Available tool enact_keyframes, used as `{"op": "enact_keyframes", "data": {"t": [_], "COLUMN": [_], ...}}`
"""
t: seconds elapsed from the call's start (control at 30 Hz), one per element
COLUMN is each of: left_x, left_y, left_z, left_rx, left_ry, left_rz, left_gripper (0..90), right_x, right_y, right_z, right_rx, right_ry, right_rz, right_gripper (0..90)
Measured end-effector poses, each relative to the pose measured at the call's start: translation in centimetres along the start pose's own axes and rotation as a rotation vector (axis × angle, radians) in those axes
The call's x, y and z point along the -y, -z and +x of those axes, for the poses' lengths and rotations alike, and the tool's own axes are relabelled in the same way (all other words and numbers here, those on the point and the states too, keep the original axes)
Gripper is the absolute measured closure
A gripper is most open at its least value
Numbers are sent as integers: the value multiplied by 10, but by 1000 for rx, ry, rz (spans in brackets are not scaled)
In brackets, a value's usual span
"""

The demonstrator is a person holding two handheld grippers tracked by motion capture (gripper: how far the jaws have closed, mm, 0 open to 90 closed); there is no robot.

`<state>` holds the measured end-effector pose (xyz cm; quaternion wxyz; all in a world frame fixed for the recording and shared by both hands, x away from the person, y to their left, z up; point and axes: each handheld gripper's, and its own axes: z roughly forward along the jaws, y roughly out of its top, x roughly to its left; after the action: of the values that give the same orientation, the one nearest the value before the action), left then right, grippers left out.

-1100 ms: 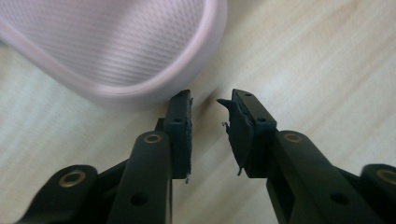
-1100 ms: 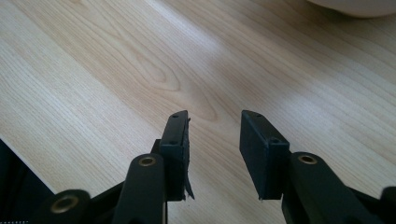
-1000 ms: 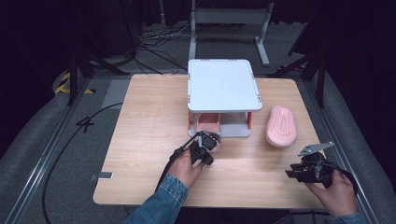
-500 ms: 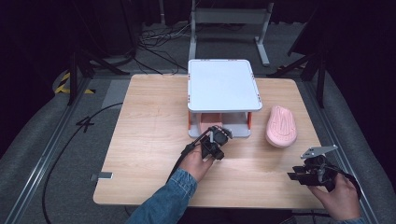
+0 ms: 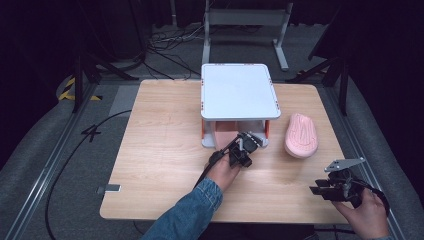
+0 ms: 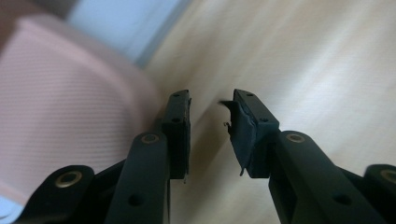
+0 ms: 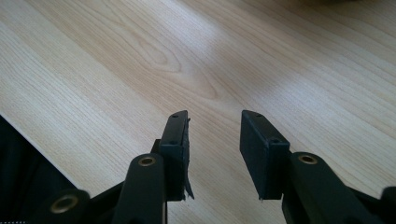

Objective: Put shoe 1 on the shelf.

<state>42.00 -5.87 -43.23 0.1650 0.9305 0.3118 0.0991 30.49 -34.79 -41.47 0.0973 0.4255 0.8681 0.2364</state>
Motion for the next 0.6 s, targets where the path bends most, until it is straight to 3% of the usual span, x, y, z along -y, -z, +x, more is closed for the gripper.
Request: {"op": "enact_keyframes", "data": {"t": [0.13,0.47,0.6], "left_x": [2,-3,1], "left_y": [1,-8,-8], "left_z": [13,31,41], "left_rx": [-35,-60,-24], "left_ry": [46,73,108], "left_rz": [-2,-8,-18], "left_gripper": [708,707,703], "right_x": [1,1,1], "right_y": [-3,-1,-3], "right_z": [-1,2,1], "right_rx": [-6,-2,-2], "right_ry": [0,10,9], "right_rz": [8,5,7], "right_gripper": [628,628,628]}}
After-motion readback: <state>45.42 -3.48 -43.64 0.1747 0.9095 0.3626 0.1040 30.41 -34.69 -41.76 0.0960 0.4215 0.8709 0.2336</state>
